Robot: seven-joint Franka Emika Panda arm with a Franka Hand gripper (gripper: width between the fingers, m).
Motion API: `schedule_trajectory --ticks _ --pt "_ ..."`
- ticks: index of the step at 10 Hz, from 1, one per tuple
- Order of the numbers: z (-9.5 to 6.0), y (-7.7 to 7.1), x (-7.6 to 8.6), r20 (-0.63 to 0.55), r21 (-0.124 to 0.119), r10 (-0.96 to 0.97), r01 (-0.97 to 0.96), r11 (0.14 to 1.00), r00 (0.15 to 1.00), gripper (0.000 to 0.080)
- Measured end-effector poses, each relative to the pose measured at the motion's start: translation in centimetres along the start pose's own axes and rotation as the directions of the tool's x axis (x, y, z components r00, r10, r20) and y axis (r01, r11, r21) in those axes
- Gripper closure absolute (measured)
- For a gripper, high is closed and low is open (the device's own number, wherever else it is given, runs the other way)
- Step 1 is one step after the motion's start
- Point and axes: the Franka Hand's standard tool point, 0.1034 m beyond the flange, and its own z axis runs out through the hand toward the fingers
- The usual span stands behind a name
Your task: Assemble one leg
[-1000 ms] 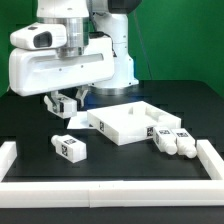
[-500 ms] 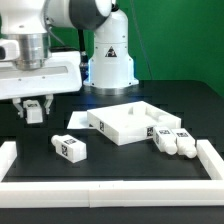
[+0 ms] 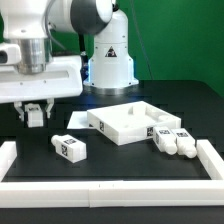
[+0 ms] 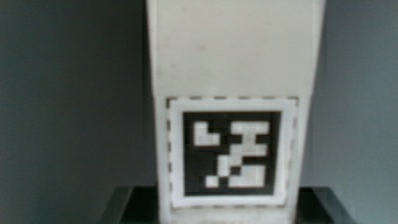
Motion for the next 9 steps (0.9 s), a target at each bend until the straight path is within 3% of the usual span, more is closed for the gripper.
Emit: schedule_trajectory --ticks 2,4,5,7,8,9 --pt "1.1 0.1 -0.8 0.029 0.030 0.034 -0.034 0.999 0.999 0.0512" --pt "1.1 0.1 -0.7 0.028 0.030 0.031 -0.032 0.999 0.999 0.0512" --pt "1.1 0.1 -0.7 0.028 0.030 0.031 -0.032 0.999 0.999 0.0447" --pt "0.9 0.1 -0.5 0.027 0.030 0.029 -0.030 0.999 0.999 0.0179" --pt "-0.1 -0.5 0.4 0.042 0.060 0.057 -0.060 0.996 0.997 0.0159" --pt "-2.2 -1.2 2.2 0.037 0.076 0.074 -0.076 0.994 0.997 0.0159"
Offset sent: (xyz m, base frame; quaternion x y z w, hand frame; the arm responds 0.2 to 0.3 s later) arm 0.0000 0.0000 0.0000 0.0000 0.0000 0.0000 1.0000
